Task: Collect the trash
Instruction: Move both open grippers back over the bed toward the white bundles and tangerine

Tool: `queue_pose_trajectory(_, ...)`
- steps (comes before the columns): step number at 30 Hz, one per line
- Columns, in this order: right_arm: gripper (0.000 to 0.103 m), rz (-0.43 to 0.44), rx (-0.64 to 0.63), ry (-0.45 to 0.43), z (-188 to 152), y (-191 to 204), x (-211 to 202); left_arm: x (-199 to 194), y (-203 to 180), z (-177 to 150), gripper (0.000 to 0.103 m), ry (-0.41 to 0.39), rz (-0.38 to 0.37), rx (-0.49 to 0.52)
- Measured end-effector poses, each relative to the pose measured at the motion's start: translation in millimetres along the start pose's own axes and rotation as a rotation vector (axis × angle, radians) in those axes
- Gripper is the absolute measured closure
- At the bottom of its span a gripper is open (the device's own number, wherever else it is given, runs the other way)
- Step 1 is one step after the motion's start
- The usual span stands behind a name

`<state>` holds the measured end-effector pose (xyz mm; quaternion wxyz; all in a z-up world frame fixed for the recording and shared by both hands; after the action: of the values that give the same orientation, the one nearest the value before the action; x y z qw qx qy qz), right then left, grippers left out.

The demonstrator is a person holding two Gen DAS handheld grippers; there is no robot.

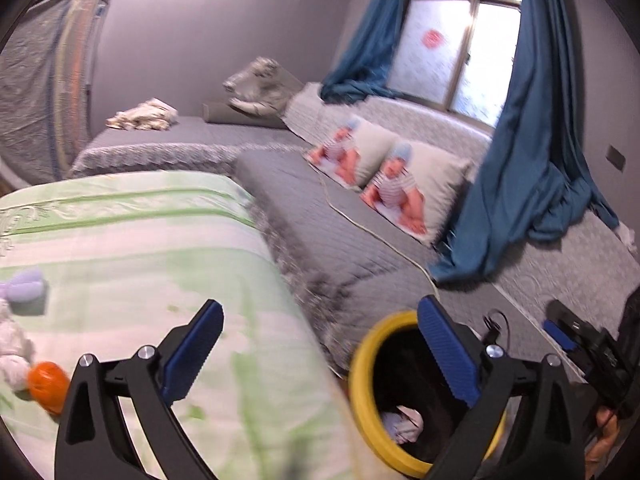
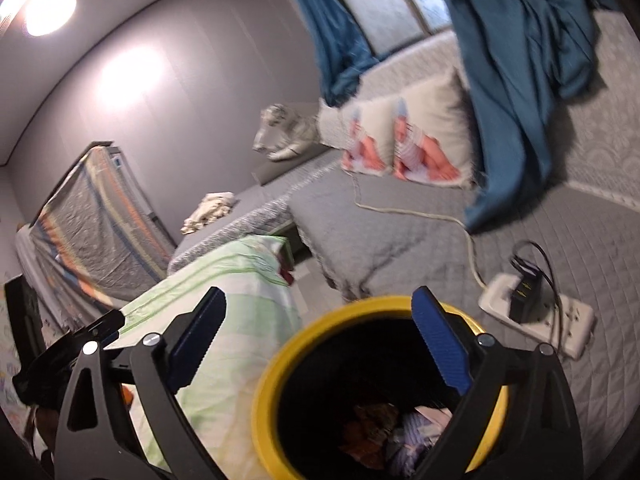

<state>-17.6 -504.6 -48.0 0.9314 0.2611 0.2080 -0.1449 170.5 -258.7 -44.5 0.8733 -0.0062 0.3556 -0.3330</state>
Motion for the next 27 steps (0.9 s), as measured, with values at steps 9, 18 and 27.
queue_pose_trajectory(9,0.009,0.152,-0.17,-0.015,7.9,97.9,-0.5,-54.3,88.5,18.2,0.008,-0.094,0.13,-0.101)
queue_pose_trajectory(18,0.009,0.263,-0.325,0.066,-17.8,194.3,31.0,-101.4,188.8,10.0,0.008,-0.144,0.279,-0.19)
queue_pose_trajectory(27,0.009,0.371,-0.514,0.156,-70.2,286.1,67.6,-126.7,274.5,-11.0,0.008,-0.159,0.362,-0.328)
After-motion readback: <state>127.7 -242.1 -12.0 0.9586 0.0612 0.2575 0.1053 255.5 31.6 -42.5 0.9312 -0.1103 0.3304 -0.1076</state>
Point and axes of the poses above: each gripper's, at about its wrist camera, not at the fingertips, and x roughly the way its jaws point, y to its left, z to its top, the point moved 6 cm from there along x, roughly the way its jaws point, and after that the axes turned 8 degrees about y, right-handed, at the moved point
